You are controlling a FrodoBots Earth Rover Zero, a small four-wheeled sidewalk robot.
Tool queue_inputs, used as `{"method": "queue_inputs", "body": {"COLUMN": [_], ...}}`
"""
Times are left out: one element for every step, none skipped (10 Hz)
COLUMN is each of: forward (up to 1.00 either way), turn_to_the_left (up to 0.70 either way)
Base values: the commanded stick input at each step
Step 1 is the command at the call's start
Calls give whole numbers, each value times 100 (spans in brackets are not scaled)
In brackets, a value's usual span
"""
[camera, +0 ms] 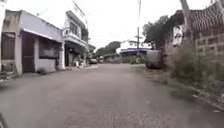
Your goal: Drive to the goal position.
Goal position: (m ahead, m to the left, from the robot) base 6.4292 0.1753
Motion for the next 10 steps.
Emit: {"method": "queue_inputs", "body": {"forward": [100,100,100,100,100,100,100,100,100,100], "turn_to_the_left": [10,10,10,10,10,10,10,10,-30,-30]}}
